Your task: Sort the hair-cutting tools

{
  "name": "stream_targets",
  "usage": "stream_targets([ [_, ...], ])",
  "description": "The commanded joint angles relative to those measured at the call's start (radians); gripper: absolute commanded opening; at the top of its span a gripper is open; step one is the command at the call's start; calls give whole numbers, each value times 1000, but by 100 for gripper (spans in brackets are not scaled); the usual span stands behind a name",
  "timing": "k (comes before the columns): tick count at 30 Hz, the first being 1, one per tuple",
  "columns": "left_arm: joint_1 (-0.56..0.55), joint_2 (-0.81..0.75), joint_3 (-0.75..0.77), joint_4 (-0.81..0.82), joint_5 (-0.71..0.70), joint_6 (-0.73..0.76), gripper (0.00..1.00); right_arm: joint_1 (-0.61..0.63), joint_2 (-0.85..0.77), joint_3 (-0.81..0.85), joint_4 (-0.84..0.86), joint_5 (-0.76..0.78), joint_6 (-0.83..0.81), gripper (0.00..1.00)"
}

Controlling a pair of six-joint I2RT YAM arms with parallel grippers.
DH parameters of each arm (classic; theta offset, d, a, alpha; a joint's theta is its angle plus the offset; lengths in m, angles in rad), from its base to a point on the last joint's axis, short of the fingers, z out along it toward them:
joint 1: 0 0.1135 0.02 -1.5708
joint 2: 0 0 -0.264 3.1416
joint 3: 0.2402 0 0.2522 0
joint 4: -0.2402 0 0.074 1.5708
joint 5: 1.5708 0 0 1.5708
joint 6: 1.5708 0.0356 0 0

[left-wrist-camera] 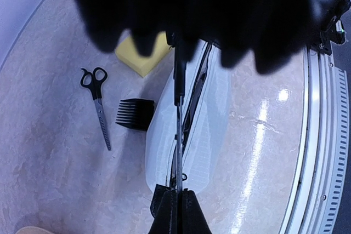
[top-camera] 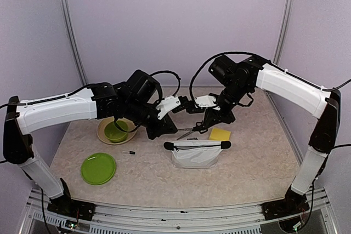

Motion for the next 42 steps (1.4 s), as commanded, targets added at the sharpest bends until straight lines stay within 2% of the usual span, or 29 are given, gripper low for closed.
stream_targets([
  [1,-5,4,28,21,-30,-3,0,-8,-24,-6,0,-38,26,17],
  [2,-5,-2,28,20,-34,1,0,-20,-52,-29,16,-40,32,27],
  [6,-5,-24,30,-15,-3,27,0,-129,-191,-169,128,-127,71,49],
  [8,-9,-38,24,-24,17,43,0,-196,-256,-264,209,-183,137,56],
  [11,-18,-49,14,-24,36,63,0,-268,-293,-414,253,-237,233,59],
  [15,-37,-21,26,-25,30,81,0,-375,-250,-495,200,-371,290,57],
  [18,-52,17,48,-32,31,99,0,-429,-219,-523,167,-480,276,56],
  [22,-64,72,78,-43,33,125,0,-433,-157,-518,116,-553,247,56],
  [30,-71,158,119,-67,1,172,0,-434,-50,-520,73,-637,220,45],
  [34,-71,170,114,-50,-1,173,0,-434,-29,-523,93,-625,241,39],
  [38,-71,188,114,-47,-22,174,0,-432,-3,-522,99,-635,252,25],
  [42,-71,177,125,-44,-15,172,0,-432,19,-517,85,-658,241,6],
])
